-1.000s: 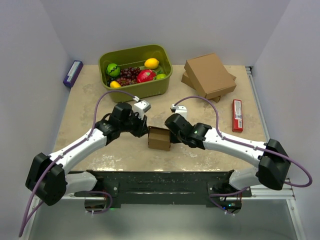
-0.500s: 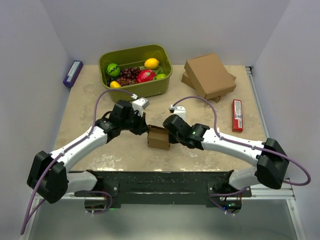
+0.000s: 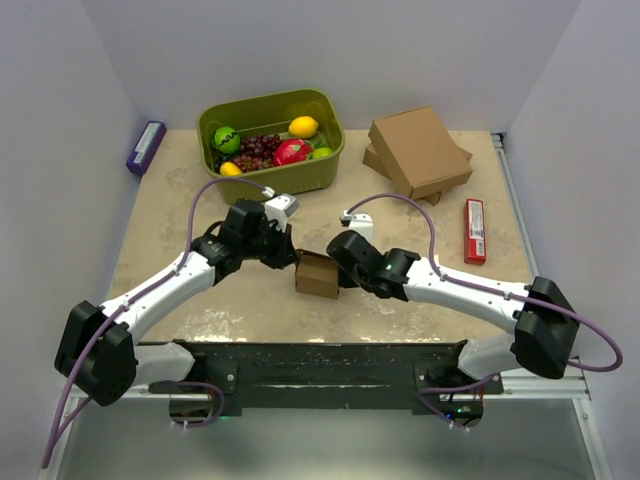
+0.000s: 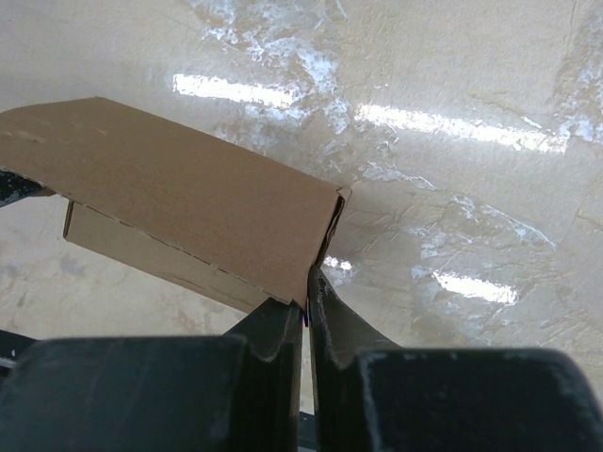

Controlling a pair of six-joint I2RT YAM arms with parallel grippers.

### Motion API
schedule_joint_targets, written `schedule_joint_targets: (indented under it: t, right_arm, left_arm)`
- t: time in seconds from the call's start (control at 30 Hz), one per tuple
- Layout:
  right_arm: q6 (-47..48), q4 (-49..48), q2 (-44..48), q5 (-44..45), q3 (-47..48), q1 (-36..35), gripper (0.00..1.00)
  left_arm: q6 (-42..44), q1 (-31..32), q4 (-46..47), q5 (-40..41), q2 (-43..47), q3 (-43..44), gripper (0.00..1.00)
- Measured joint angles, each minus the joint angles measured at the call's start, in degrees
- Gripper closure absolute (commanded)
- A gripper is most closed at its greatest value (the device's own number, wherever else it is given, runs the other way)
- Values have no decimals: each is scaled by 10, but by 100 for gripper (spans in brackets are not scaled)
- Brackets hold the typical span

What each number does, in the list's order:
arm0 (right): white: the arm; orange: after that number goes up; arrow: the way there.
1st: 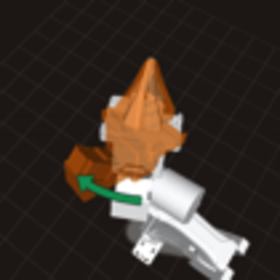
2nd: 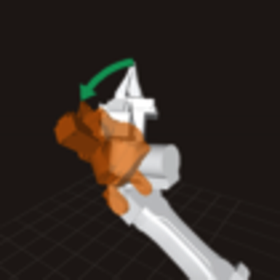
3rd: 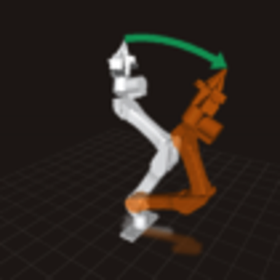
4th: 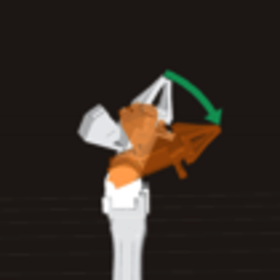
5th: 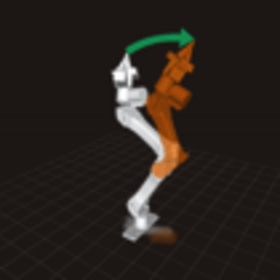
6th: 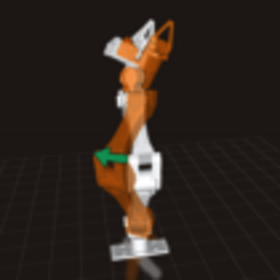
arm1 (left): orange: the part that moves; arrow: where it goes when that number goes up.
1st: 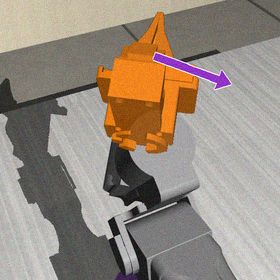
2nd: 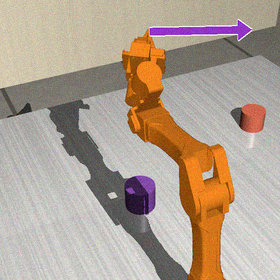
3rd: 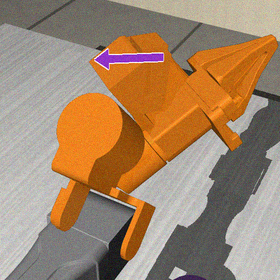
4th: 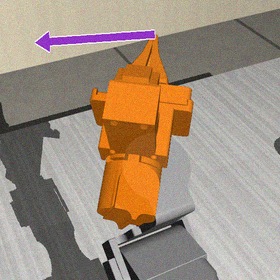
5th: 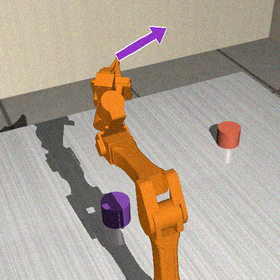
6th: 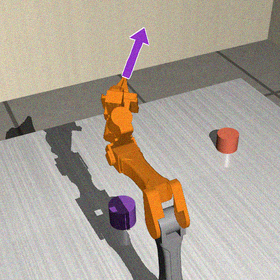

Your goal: Fold the paper box

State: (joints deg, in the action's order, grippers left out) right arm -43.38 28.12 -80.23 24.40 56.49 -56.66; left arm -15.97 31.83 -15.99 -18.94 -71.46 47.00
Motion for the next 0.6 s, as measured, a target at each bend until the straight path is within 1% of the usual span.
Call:
schedule_joint_targets:
  t: [0.03, 0.33, 0.6]
  right_arm:
    - [-3, -2, 1, -3, -2, 0, 87]
    - [-23, -20, 10, -16, -17, 2, 73]
    - [-36, -16, 12, -16, -19, 4, 72]
  left_arm:
    - [0, 0, 1, 0, 0, 0, 100]
    - [0, 0, 12, 0, 0, -8, 100]
    - [1, 0, 16, 1, 0, -9, 100]
